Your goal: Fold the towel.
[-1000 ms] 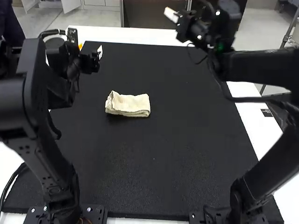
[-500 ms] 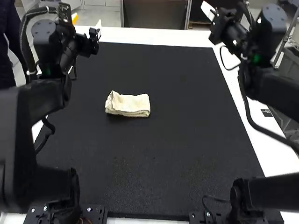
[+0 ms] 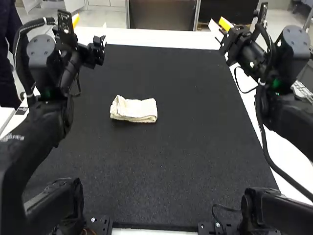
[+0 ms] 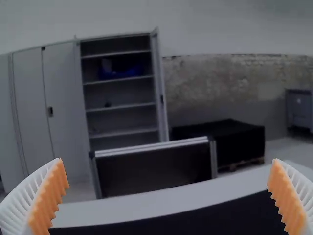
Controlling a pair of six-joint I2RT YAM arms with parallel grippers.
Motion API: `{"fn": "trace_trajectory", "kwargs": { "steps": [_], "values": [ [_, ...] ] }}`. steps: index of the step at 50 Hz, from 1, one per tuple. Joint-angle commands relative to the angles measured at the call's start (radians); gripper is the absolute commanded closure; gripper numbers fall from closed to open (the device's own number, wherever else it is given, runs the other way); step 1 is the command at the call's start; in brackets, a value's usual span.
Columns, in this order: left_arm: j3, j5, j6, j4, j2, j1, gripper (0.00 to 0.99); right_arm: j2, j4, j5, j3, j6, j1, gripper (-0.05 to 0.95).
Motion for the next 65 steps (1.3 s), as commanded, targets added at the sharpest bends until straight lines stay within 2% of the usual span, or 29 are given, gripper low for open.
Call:
{"fn": "trace_trajectory", "kwargs": {
  "steps": [1,4,9,16,20,23,26,31,37,42,46,52,56,65],
  "values": [
    [-0.022,-0.052,0.028,0.004,-0.054,-0.027,0.038,-0.052,-0.015,0.044,-0.013,-0.025,-0.027,0.06],
    [-0.041,-0.058,0.035,0.0,-0.08,-0.034,0.038,-0.068,-0.023,0.05,-0.035,-0.025,-0.033,0.0],
    [-0.088,-0.107,0.075,0.021,-0.114,-0.043,0.038,-0.099,-0.017,0.076,-0.084,-0.025,-0.041,-0.01],
    [-0.159,-0.118,0.078,0.08,-0.158,-0.054,0.038,-0.144,0.008,0.213,-0.139,-0.031,-0.053,-0.01],
    [-0.208,-0.161,0.078,0.152,-0.186,-0.058,0.038,-0.174,0.011,0.233,-0.164,-0.034,-0.057,-0.01],
    [-0.232,-0.168,0.078,0.201,-0.2,-0.064,0.038,-0.187,0.025,0.237,-0.191,-0.055,-0.059,-0.01],
    [-0.255,-0.196,0.078,0.239,-0.217,-0.069,0.038,-0.205,0.063,0.257,-0.231,-0.058,-0.059,-0.01],
    [-0.292,-0.207,0.071,0.276,-0.25,-0.07,0.038,-0.243,0.127,0.29,-0.289,-0.086,-0.062,-0.01],
    [-0.334,-0.208,0.063,0.31,-0.286,-0.075,0.038,-0.277,0.14,0.325,-0.339,-0.092,-0.064,-0.01],
    [-0.378,-0.214,0.063,0.354,-0.319,-0.075,0.038,-0.309,0.141,0.38,-0.36,-0.166,-0.064,-0.01],
    [-0.403,-0.225,0.061,0.382,-0.347,-0.08,0.039,-0.328,0.141,0.428,-0.378,-0.18,-0.062,-0.01],
    [-0.404,-0.247,0.051,0.29,-0.408,-0.1,0.039,-0.374,0.141,0.506,-0.418,-0.187,-0.062,-0.01],
    [-0.404,-0.25,0.035,0.23,-0.47,-0.109,0.039,-0.41,0.141,0.54,-0.447,-0.23,-0.06,-0.01],
    [-0.404,-0.248,0.041,0.098,-0.536,-0.1,0.039,-0.481,0.149,0.558,-0.518,-0.246,-0.056,-0.01]
  ]
}}
